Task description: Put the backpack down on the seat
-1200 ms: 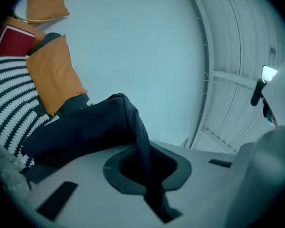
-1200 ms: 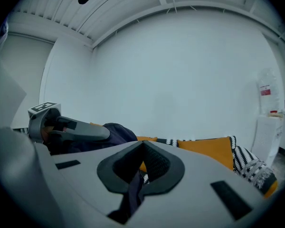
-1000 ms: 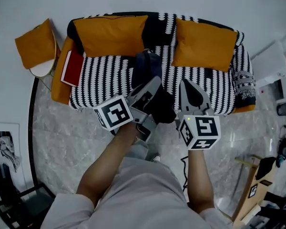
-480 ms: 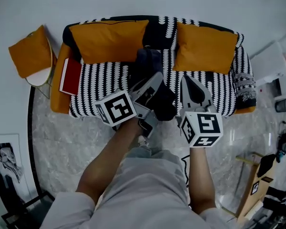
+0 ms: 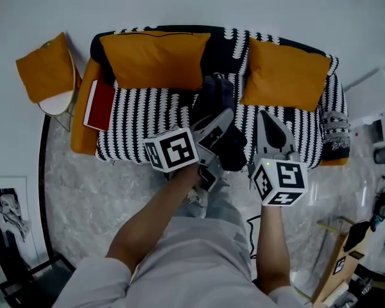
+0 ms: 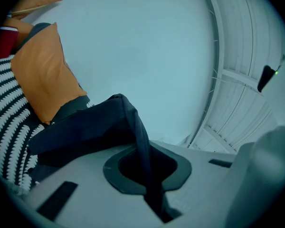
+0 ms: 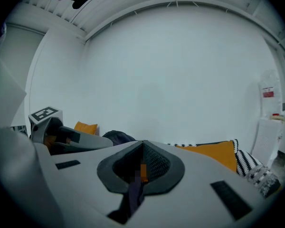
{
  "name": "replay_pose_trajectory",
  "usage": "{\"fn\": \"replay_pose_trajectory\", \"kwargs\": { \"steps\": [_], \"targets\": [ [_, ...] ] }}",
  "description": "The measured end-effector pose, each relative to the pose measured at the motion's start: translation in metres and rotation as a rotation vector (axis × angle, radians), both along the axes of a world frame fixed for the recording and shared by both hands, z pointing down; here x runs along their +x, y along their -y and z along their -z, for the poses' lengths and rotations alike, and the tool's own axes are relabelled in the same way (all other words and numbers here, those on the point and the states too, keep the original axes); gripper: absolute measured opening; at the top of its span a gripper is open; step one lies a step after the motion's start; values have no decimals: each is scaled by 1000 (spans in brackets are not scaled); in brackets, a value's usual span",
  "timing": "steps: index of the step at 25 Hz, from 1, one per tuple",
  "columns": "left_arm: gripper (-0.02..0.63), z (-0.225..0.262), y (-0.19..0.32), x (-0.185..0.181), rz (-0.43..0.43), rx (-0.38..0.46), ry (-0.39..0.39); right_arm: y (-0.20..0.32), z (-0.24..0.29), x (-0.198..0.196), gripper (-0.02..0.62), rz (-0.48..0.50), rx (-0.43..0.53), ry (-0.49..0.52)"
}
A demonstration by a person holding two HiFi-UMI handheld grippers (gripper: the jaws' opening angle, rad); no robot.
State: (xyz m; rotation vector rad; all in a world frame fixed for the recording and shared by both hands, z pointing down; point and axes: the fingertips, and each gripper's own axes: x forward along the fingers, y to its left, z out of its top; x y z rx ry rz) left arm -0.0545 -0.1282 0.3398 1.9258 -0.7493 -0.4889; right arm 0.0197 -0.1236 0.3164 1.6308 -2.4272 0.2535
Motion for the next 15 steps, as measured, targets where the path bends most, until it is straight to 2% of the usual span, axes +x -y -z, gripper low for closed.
{"fn": "replay_pose_trajectory", "kwargs": {
  "steps": [15],
  "targets": [
    [15, -74, 96, 48, -21, -108, 39, 106, -60, 38, 2, 57, -94, 63]
  ]
}}
